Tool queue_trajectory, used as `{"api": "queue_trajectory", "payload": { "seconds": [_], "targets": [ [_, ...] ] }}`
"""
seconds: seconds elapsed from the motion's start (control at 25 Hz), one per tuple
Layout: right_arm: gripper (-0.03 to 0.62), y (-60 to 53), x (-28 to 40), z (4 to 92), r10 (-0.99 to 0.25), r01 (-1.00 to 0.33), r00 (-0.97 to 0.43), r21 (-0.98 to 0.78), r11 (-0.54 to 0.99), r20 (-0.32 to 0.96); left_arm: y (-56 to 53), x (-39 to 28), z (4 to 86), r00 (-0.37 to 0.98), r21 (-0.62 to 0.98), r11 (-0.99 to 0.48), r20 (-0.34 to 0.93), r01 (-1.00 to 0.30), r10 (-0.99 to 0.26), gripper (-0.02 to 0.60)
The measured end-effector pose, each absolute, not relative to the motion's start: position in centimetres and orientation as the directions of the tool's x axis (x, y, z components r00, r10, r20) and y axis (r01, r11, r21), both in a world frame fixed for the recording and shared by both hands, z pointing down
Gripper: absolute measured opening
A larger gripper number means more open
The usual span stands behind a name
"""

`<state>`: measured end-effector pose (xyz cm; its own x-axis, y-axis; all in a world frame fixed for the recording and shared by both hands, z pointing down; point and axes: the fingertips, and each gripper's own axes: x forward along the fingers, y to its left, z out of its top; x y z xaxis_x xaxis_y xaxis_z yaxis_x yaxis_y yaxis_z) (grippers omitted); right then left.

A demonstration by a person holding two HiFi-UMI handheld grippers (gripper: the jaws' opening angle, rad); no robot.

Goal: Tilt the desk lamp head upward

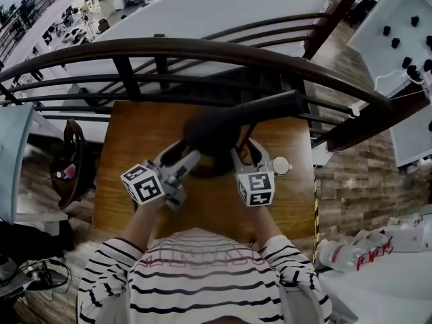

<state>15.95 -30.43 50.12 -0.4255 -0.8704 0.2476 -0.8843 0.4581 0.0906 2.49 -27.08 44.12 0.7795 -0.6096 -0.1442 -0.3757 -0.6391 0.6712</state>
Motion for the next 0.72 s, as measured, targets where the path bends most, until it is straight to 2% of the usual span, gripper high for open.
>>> {"api": "queue_trajectory", "payload": {
  "seconds": [0.12,0.24,0.36,0.48,0.72],
  "targets": [
    [0.168,-30.93,15.73,50.26,-0.869,-0.883,-0.426,0.093,0.460,0.252,-27.51,2.73,44.19,0.791,0.704,-0.630,-0.159,-0.328,-0.590,0.285],
    [0.144,-31.19,15.81,50.62,-0.868,-0.884,-0.422,0.094,0.458,0.262,-27.64,2.79,43.82,0.794,0.729,-0.626,-0.194,-0.277,-0.577,0.214],
    [0.086,-31.35,15.84,50.76,-0.863,-0.882,-0.424,0.090,0.462,0.273,-27.73,2.68,43.74,0.796,0.744,-0.616,-0.197,-0.259,-0.573,0.193],
    [0.038,-31.42,15.51,50.70,-0.856,-0.874,-0.439,0.090,0.477,0.273,-27.85,2.50,43.70,0.797,0.765,-0.600,-0.203,-0.234,-0.570,0.189],
    [0.034,-31.25,15.41,50.66,-0.856,-0.867,-0.449,0.106,0.487,0.255,-27.42,2.37,43.42,0.788,0.778,-0.586,-0.208,-0.226,-0.579,0.218]
  ]
}}
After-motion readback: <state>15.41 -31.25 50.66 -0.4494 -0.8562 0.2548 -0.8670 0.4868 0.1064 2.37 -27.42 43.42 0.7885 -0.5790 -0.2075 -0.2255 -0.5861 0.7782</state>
